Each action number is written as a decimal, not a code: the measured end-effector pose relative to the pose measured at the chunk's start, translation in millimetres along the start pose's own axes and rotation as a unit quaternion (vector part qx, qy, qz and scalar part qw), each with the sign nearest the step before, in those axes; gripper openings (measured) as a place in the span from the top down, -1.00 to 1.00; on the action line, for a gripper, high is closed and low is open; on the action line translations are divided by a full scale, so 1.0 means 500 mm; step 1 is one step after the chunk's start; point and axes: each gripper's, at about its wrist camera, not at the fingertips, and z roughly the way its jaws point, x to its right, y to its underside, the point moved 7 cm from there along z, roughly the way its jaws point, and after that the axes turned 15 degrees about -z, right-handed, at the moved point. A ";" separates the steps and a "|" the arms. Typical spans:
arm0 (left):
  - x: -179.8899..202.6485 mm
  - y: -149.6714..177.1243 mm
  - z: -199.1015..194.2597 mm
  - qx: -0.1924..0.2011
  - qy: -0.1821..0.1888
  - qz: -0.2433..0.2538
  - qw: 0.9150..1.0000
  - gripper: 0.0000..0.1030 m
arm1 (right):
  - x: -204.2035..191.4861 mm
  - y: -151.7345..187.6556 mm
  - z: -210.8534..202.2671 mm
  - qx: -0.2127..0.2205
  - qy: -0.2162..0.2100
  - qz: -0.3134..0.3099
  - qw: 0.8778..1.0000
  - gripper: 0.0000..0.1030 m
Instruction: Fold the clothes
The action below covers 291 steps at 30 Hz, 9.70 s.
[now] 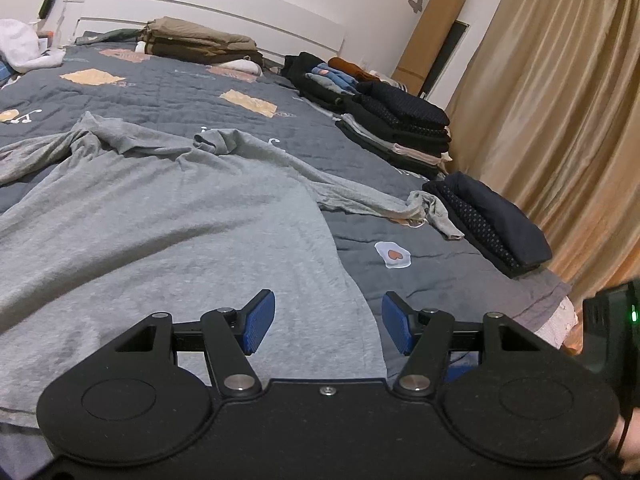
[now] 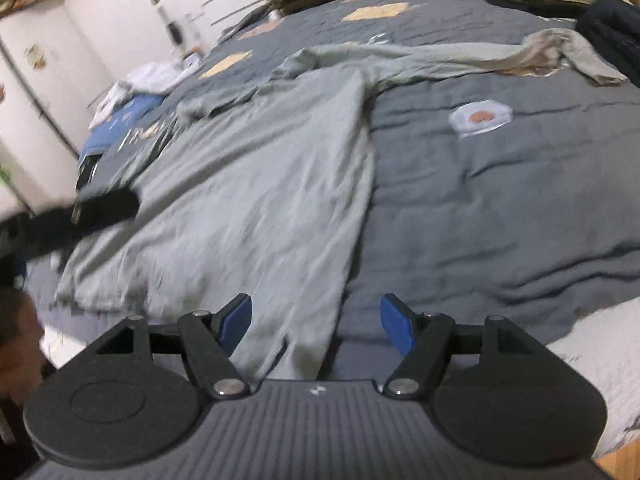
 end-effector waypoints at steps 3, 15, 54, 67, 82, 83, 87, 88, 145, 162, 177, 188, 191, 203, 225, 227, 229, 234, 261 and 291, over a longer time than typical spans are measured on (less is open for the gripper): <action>0.000 0.001 -0.005 0.001 0.002 0.004 1.000 -0.15 | -0.025 0.008 0.007 -0.006 0.020 -0.053 0.998 -0.36; 0.002 0.004 -0.008 -0.003 0.006 0.010 1.000 -0.20 | -0.069 -0.003 0.037 0.014 0.050 -0.141 0.989 -0.17; -0.009 -0.002 0.003 -0.008 -0.001 -0.003 1.000 -0.20 | 0.154 0.001 -0.092 0.057 0.040 0.109 0.992 0.95; -0.017 0.001 0.000 -0.008 -0.016 0.005 1.000 -0.20 | 0.132 0.026 -0.056 0.004 0.039 0.083 0.996 0.33; -0.107 0.014 -0.068 -0.004 -0.090 0.029 0.996 -0.21 | 0.092 0.040 -0.036 0.004 0.020 0.074 0.997 -0.01; -0.111 0.015 -0.074 -0.003 -0.093 0.031 0.995 -0.21 | 0.091 0.039 -0.033 0.003 0.019 0.074 0.997 -0.02; -0.140 0.014 -0.105 0.003 -0.106 0.034 0.994 -0.21 | 0.094 0.038 -0.018 -0.003 0.020 0.073 0.997 -0.03; -0.150 0.014 -0.112 0.004 -0.110 0.034 0.993 -0.21 | 0.097 0.039 -0.014 -0.005 0.020 0.074 0.997 -0.03; -0.334 0.039 -0.393 -0.112 -0.165 0.019 0.980 0.93 | 0.109 -0.004 -0.188 -0.006 -0.047 0.059 0.997 0.95; -0.251 -0.055 -0.371 0.002 -0.155 0.044 0.987 0.02 | 0.084 -0.128 -0.140 0.034 0.023 -0.023 0.999 0.21; -0.194 -0.104 -0.209 0.028 -0.111 0.035 0.993 -0.21 | -0.044 -0.328 0.045 0.097 -0.045 -0.078 0.991 0.11; -0.213 -0.164 -0.095 0.024 -0.140 0.084 0.986 -0.21 | -0.038 -0.386 0.146 0.089 -0.064 -0.108 0.988 0.10; -0.209 -0.183 -0.059 0.031 -0.143 0.104 0.984 -0.21 | -0.023 -0.395 0.160 0.092 -0.063 -0.096 0.989 0.10; -0.233 -0.238 0.105 0.022 -0.180 0.198 0.963 0.17 | 0.006 -0.427 0.189 0.098 -0.075 -0.063 0.990 0.08; -0.319 -0.333 0.282 -0.031 -0.210 0.324 0.922 0.80 | 0.053 -0.431 0.246 0.084 -0.084 -0.010 0.993 0.07; -0.313 -0.369 0.287 -0.022 -0.213 0.337 0.917 0.82 | 0.059 -0.431 0.246 0.086 -0.086 -0.003 0.993 0.07; -0.305 -0.414 0.291 -0.013 -0.210 0.328 0.921 0.83 | 0.061 -0.429 0.247 0.084 -0.083 -0.004 0.993 0.07; -0.270 -0.527 0.319 0.015 -0.205 0.323 0.924 0.84 | 0.068 -0.429 0.254 0.081 -0.086 0.007 0.993 0.07; -0.360 -0.511 0.180 0.009 -0.188 0.078 0.979 -0.13 | 0.064 -0.427 0.254 0.081 -0.107 0.026 0.991 0.07; -0.676 -0.261 -0.338 0.064 -0.316 -0.162 0.933 -0.26 | -0.186 -0.419 0.240 0.080 -0.285 0.001 0.955 0.06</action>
